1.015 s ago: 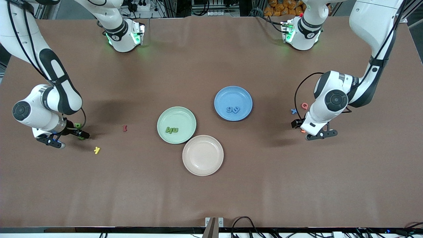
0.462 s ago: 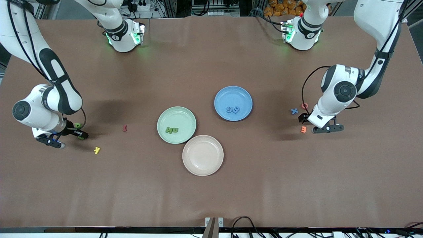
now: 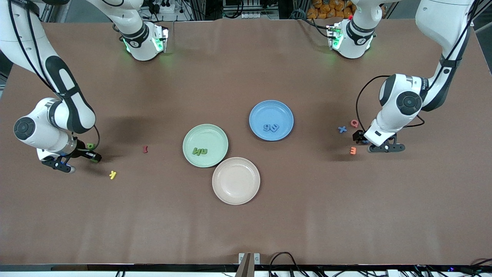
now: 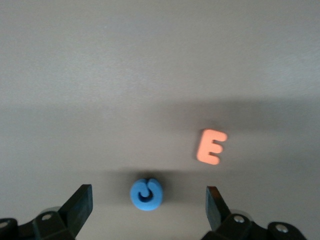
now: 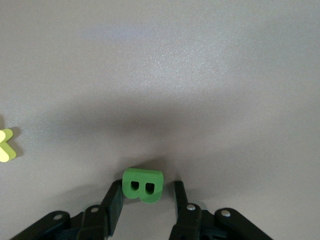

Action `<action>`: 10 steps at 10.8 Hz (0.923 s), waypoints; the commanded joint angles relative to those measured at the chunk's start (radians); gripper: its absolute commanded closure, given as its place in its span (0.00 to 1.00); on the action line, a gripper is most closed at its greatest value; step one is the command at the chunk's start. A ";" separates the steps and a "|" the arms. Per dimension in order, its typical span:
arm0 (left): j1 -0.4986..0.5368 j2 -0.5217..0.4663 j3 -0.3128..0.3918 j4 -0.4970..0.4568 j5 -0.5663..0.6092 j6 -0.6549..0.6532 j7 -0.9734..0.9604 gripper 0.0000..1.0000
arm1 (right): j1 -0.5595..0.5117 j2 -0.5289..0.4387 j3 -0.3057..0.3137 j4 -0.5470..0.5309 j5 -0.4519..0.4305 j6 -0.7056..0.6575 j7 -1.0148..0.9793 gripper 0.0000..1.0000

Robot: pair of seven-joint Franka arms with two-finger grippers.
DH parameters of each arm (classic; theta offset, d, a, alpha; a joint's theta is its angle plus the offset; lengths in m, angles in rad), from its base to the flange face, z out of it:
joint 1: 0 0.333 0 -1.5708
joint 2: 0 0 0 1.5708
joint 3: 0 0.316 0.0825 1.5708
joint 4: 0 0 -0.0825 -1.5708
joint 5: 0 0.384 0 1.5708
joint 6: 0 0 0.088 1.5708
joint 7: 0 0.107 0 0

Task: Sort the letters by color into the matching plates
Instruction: 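Lower the right gripper onto the green B while the left gripper approaches blue c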

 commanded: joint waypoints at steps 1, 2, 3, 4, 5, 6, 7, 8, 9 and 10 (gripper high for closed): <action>0.003 -0.033 0.023 -0.048 -0.032 0.043 0.062 0.00 | -0.018 -0.023 0.015 -0.027 0.002 0.017 0.008 0.55; 0.003 -0.031 0.032 -0.052 -0.032 0.044 0.063 0.00 | -0.017 -0.023 0.015 -0.027 0.000 0.017 0.008 0.56; 0.004 -0.031 0.035 -0.059 -0.032 0.055 0.069 0.00 | -0.017 -0.023 0.015 -0.027 0.000 0.017 0.008 0.57; 0.004 -0.027 0.037 -0.066 -0.032 0.070 0.069 0.00 | -0.017 -0.022 0.015 -0.027 0.002 0.017 0.008 0.57; 0.004 -0.021 0.037 -0.077 -0.032 0.095 0.069 0.00 | -0.015 -0.020 0.014 -0.027 0.003 0.026 0.008 0.57; 0.004 -0.014 0.038 -0.083 -0.032 0.116 0.068 0.00 | -0.014 -0.017 0.015 -0.027 0.009 0.035 0.008 0.57; 0.003 -0.011 0.039 -0.088 -0.032 0.125 0.069 0.00 | -0.014 -0.017 0.015 -0.027 0.009 0.035 0.008 0.57; 0.003 -0.011 0.039 -0.091 -0.032 0.130 0.068 0.00 | -0.012 -0.017 0.015 -0.027 0.009 0.035 0.008 0.59; 0.003 -0.011 0.039 -0.092 -0.032 0.133 0.068 0.00 | -0.012 -0.016 0.014 -0.027 0.009 0.035 0.008 0.62; 0.004 -0.011 0.039 -0.098 -0.032 0.139 0.069 0.00 | -0.012 -0.016 0.014 -0.026 0.009 0.037 0.008 0.64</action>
